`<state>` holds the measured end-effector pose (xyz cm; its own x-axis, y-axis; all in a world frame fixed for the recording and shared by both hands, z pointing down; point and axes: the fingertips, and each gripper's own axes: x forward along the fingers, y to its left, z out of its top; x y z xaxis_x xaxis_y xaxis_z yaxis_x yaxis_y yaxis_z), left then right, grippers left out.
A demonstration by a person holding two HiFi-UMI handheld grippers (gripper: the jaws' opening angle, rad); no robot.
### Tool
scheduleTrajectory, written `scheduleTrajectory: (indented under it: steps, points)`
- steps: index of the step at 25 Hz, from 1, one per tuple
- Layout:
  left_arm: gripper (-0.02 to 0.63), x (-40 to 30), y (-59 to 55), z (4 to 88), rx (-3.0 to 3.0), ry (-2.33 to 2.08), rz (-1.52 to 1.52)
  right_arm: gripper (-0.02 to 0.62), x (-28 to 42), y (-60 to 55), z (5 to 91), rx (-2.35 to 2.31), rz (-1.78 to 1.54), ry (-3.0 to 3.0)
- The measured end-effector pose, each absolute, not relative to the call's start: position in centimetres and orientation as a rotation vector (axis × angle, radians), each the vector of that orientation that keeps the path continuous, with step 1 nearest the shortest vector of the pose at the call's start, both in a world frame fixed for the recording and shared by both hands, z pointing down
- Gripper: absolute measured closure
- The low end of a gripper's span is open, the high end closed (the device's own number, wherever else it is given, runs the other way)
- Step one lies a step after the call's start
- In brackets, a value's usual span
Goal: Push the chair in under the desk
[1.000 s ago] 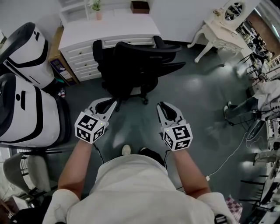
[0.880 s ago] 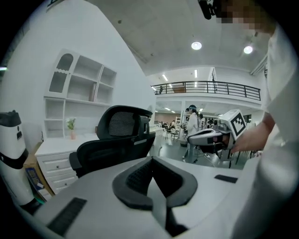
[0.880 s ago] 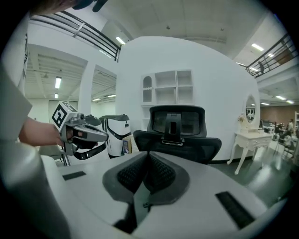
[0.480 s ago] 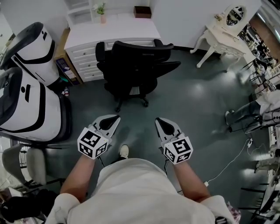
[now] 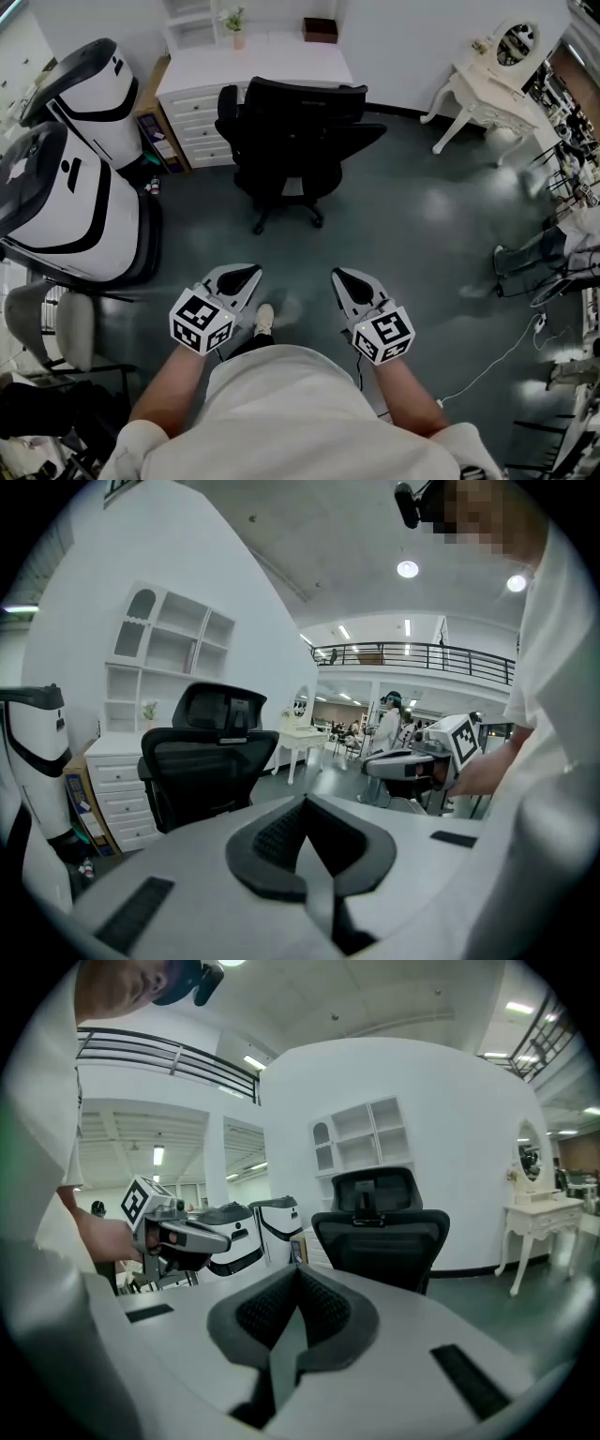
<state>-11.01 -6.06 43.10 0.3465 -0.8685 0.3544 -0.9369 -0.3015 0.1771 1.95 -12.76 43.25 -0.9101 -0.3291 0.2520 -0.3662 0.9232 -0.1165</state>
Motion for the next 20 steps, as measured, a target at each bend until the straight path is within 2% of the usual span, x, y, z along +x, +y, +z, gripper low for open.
scheduleTrajectory:
  steps: [20]
  points:
    - [0.611, -5.3, -2.4, 43.5, 2.242, -1.609, 0.262, 0.592, 5.6, -8.4, 43.4, 0.384, 0.211, -2.872]
